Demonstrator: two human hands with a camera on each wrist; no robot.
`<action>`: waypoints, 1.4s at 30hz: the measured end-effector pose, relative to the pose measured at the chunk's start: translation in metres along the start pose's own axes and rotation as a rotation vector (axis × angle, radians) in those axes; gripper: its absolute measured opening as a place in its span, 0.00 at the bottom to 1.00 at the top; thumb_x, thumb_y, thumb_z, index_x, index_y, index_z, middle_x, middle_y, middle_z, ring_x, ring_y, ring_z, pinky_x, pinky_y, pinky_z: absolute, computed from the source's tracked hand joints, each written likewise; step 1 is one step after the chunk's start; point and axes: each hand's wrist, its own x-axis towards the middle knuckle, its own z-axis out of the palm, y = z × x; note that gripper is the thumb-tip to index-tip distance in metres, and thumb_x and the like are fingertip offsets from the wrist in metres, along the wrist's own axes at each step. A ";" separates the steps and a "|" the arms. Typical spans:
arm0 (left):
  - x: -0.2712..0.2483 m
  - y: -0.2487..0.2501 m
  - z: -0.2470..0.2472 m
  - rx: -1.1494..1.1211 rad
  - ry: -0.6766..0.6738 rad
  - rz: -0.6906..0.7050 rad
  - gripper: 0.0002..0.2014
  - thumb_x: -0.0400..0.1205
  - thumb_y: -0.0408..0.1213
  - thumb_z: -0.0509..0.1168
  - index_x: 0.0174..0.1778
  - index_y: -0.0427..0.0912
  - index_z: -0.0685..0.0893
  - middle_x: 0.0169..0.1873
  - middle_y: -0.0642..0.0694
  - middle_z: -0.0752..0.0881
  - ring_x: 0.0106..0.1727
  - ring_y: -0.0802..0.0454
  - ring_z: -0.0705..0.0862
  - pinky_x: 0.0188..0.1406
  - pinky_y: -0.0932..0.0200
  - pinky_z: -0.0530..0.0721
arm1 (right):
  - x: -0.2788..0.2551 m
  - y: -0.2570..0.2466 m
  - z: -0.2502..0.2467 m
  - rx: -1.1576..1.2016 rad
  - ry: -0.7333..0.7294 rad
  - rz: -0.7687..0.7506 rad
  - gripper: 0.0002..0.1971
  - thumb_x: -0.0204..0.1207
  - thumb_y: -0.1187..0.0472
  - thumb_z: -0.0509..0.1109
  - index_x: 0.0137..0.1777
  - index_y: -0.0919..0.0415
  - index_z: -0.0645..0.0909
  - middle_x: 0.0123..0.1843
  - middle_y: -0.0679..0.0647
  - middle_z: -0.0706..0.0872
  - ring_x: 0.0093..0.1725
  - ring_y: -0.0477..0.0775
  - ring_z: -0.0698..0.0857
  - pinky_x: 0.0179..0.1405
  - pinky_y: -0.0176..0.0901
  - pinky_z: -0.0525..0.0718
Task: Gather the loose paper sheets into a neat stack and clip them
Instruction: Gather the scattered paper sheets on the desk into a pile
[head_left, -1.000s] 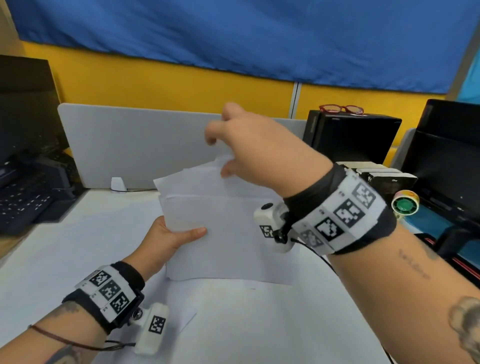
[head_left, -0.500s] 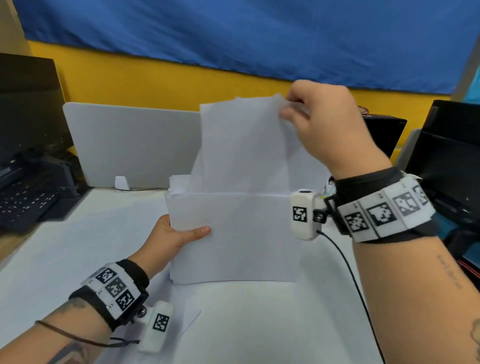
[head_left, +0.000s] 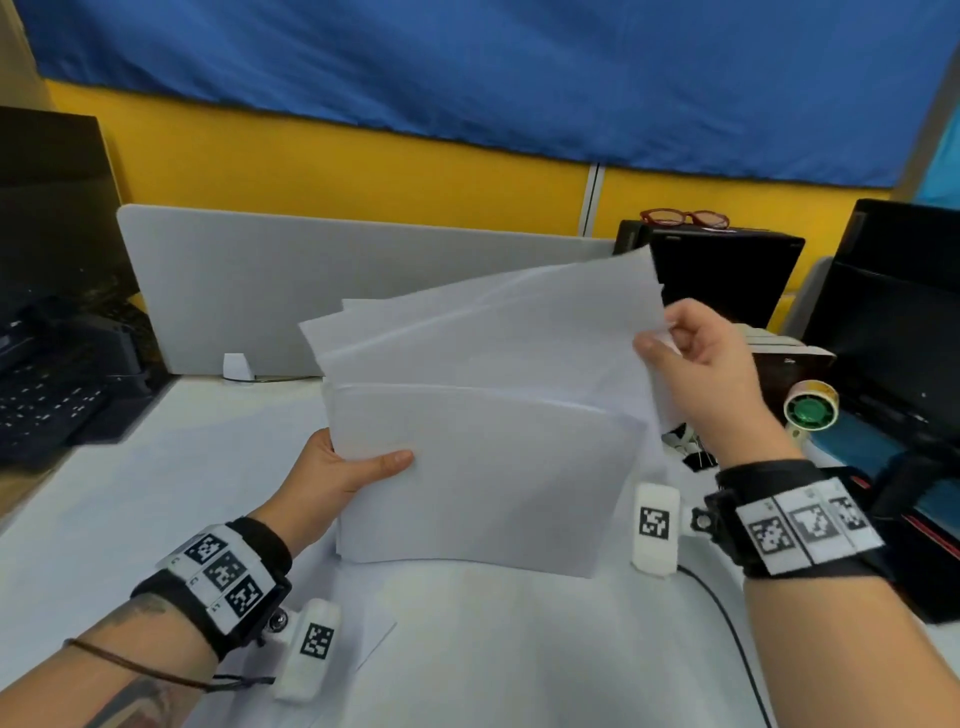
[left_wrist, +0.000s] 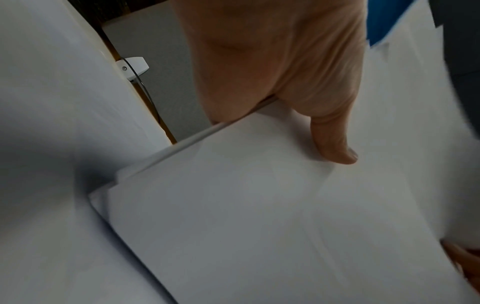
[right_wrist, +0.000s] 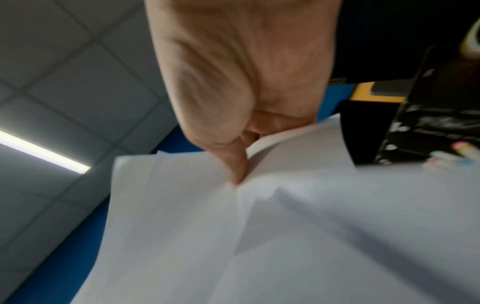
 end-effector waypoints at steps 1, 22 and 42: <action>0.000 0.000 0.000 -0.004 -0.002 -0.001 0.48 0.49 0.56 0.92 0.64 0.37 0.90 0.60 0.39 0.93 0.62 0.41 0.92 0.61 0.47 0.91 | -0.004 0.008 0.002 0.033 0.025 0.017 0.02 0.81 0.69 0.71 0.49 0.66 0.80 0.47 0.63 0.92 0.46 0.60 0.92 0.51 0.65 0.90; 0.006 0.007 0.012 -0.176 0.072 0.007 0.48 0.49 0.60 0.90 0.63 0.40 0.90 0.60 0.39 0.93 0.60 0.41 0.93 0.53 0.53 0.93 | -0.042 0.079 0.032 0.510 -0.252 0.324 0.34 0.60 0.74 0.82 0.69 0.64 0.81 0.61 0.62 0.91 0.62 0.65 0.90 0.55 0.54 0.90; -0.003 -0.003 0.008 0.076 -0.004 -0.046 0.48 0.49 0.55 0.92 0.65 0.39 0.90 0.60 0.42 0.94 0.62 0.44 0.93 0.56 0.55 0.93 | -0.057 0.101 0.028 0.183 -0.233 0.437 0.20 0.69 0.69 0.83 0.61 0.63 0.87 0.53 0.56 0.94 0.47 0.48 0.94 0.41 0.36 0.90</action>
